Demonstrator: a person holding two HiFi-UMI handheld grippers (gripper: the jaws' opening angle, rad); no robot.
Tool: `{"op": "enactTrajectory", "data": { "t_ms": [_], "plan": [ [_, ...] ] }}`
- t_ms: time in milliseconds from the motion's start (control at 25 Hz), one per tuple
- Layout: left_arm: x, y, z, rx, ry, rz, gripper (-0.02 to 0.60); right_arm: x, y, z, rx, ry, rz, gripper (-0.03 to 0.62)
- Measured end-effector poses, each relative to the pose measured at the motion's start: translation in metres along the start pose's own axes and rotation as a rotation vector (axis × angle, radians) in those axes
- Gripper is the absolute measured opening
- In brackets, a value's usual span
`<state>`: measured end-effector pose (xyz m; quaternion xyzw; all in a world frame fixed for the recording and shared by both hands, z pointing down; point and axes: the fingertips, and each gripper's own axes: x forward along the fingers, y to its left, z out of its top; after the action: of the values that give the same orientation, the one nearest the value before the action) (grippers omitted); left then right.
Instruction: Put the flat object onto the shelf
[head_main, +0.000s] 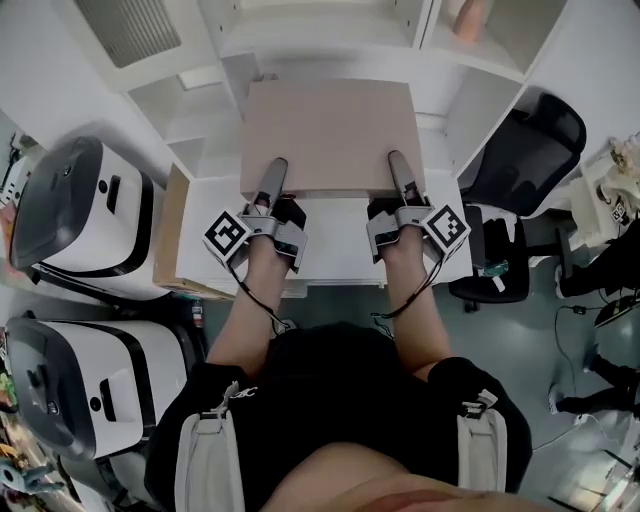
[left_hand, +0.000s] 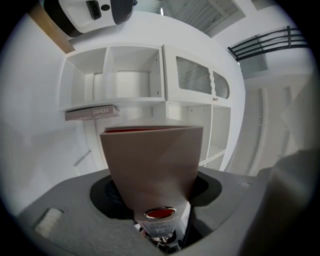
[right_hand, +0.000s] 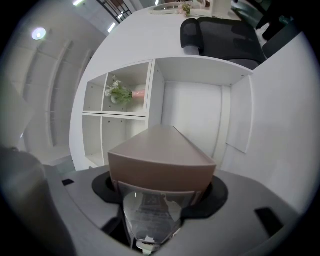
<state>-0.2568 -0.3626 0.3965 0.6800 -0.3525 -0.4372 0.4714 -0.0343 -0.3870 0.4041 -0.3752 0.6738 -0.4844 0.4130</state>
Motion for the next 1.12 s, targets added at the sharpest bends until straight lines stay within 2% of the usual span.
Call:
{"op": "enactTrajectory", "data": {
  "t_ms": [200,400,560,1120],
  "plan": [
    [0.0,-0.001,0.022,-0.006,0.035,0.012,0.281,0.01,0.011,-0.017,-0.011,-0.019,-0.006,0.291],
    [0.0,-0.005,0.026,-0.013,0.063,0.015,0.281,0.011,0.018,-0.02,-0.022,-0.036,0.01,0.291],
    [0.002,-0.008,0.03,0.02,0.055,-0.01,0.281,0.014,0.023,-0.02,-0.037,-0.027,0.015,0.291],
    [0.009,-0.046,0.029,0.036,0.032,-0.073,0.281,0.021,0.058,-0.01,-0.07,-0.004,0.08,0.292]
  ]
}}
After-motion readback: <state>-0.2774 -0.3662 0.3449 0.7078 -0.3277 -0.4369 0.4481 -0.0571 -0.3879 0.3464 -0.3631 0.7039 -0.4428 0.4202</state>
